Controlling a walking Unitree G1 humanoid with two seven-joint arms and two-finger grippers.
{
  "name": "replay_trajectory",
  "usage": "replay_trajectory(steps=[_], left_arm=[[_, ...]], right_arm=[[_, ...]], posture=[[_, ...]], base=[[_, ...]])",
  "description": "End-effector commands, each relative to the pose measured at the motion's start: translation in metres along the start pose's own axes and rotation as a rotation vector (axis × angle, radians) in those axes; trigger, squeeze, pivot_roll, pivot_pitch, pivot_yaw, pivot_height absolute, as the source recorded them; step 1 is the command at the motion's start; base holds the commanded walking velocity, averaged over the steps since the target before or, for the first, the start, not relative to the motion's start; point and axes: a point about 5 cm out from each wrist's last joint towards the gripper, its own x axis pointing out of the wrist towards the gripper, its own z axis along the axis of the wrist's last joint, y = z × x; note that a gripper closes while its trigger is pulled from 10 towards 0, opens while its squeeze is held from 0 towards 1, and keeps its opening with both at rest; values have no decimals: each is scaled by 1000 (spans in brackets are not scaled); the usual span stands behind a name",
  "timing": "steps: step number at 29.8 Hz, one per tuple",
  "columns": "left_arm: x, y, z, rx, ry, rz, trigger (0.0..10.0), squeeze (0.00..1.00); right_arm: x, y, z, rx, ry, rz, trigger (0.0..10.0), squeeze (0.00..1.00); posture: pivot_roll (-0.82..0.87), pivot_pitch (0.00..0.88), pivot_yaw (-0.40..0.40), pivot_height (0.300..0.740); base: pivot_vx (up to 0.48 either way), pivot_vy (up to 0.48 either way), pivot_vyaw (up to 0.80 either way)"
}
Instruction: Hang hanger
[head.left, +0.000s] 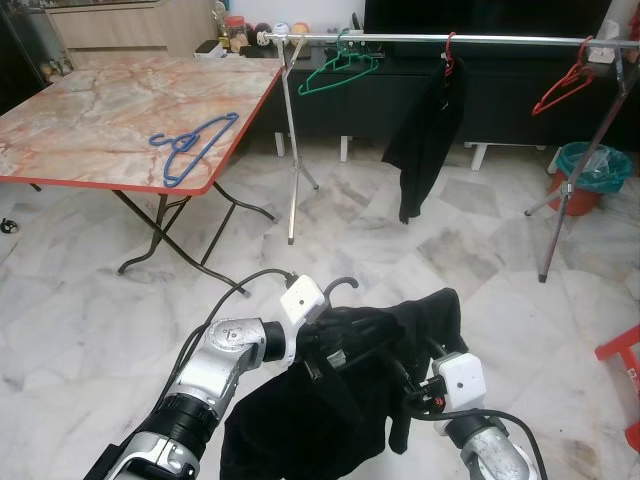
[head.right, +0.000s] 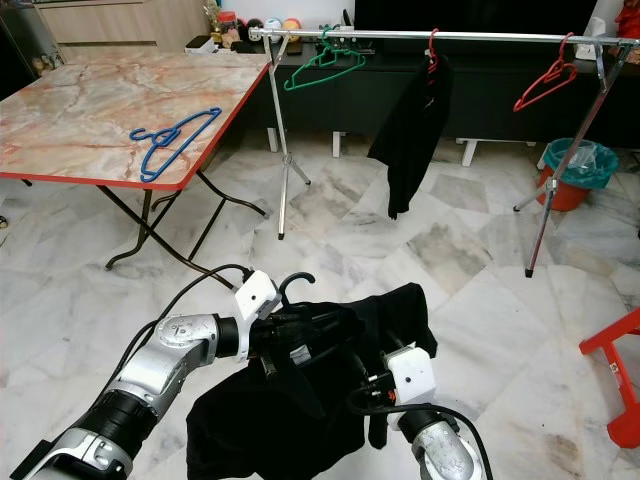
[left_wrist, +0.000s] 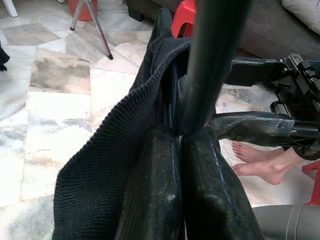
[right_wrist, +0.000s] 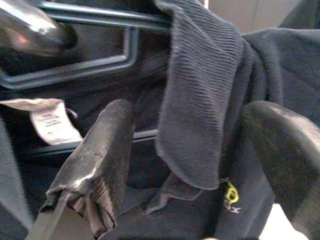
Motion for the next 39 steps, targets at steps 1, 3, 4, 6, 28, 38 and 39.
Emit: replay_trajectory(steps=[1,3,4,6,28,38,39], left_arm=[[0,3,13,41,-39,-4,10000,0],[0,3,13,41,-40,-6,10000,0],[0,2,13,42,-39,-14,10000,0],[0,1,13,44,-39,-19,10000,0],[-4,-18,22,61,-44,-187,10000,0],[-4,-18,12,29,-13,-174,10000,0],[-4,-18,11,28,-10,-175,10000,0]], right_arm=[[-1,-1,-1,-19,5,-26,10000,875],[-1,-1,-1,-19,5,-26,10000,875],[0,-2,-2,-24,11,-18,10000,0],[1,-2,-3,-29,19,-13,10000,0],[9,-10,-12,-48,51,-59,6196,0],[11,-7,-6,-44,12,-56,0,0],[11,-6,-5,-45,8,-54,0,0]], posture=[[-40,6,59,740],[-40,6,59,740],[-40,3,58,740],[-40,3,58,740],[-35,2,49,740],[-39,4,52,740],[-39,4,52,740]], base=[[0,0,0],[0,0,0],[0,0,0],[0,0,0],[0,0,0],[0,0,0],[0,0,0]])
